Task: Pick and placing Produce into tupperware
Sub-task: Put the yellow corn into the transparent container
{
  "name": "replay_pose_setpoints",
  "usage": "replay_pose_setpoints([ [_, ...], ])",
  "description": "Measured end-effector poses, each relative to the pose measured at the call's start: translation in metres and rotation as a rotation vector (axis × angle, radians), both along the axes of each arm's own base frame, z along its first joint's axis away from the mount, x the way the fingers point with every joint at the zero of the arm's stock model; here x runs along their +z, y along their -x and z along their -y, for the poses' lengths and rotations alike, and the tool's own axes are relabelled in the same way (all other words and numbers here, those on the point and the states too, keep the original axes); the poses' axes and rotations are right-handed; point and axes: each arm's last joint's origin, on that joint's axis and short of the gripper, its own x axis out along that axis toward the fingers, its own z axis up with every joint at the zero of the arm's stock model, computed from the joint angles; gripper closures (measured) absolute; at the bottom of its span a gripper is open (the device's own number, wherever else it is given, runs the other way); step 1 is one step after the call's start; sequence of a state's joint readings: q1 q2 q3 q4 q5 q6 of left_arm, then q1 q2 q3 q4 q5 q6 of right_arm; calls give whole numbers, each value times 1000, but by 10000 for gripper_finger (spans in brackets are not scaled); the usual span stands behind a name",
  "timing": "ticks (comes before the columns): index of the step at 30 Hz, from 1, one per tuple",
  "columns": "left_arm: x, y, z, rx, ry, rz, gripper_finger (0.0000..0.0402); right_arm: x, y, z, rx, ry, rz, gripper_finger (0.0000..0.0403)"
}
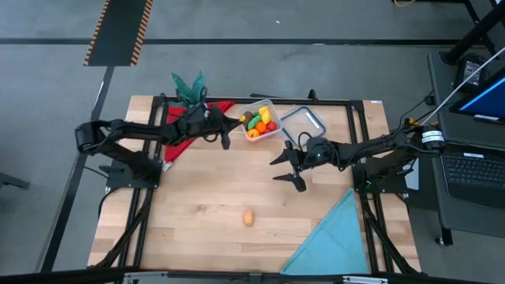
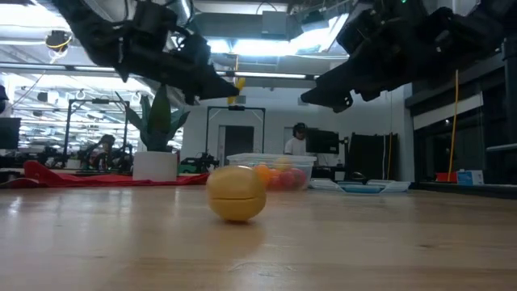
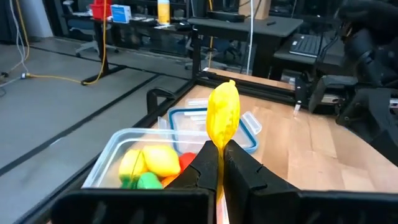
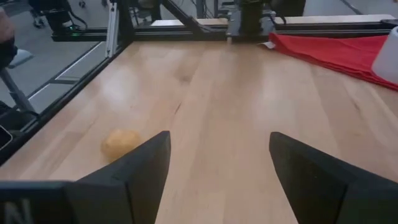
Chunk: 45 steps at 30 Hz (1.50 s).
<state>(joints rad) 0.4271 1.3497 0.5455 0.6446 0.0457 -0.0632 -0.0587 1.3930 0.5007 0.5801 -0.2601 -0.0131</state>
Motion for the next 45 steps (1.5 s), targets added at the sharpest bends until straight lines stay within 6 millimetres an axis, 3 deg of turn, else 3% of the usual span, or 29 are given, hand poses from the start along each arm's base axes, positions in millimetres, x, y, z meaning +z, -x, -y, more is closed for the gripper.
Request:
replay_pose_setpoints([
  [4,-1,-12,-8,-18,-13,-19,399,1,10,14,-27,12,20,129],
  [8,-3,-19,-18,-4,-28,-36,398,-3,39,24,-84,18,90,129],
  [13,-3,-28,-29,-64,-10,-37,399,-8,74,21,-101,25,194,129],
  [18,2,-38,-37,-78,-14,-47,399,-12,92,17,-110,-14,221,129],
  [26,25,-50,-46,-107,-50,-138,399,-17,98,16,-116,-38,211,129],
  [38,52,-48,-68,-131,-27,-292,400,-17,98,16,-116,-38,211,129],
  [45,44,-63,-67,-173,9,-380,400,-18,98,16,-117,-39,205,129],
])
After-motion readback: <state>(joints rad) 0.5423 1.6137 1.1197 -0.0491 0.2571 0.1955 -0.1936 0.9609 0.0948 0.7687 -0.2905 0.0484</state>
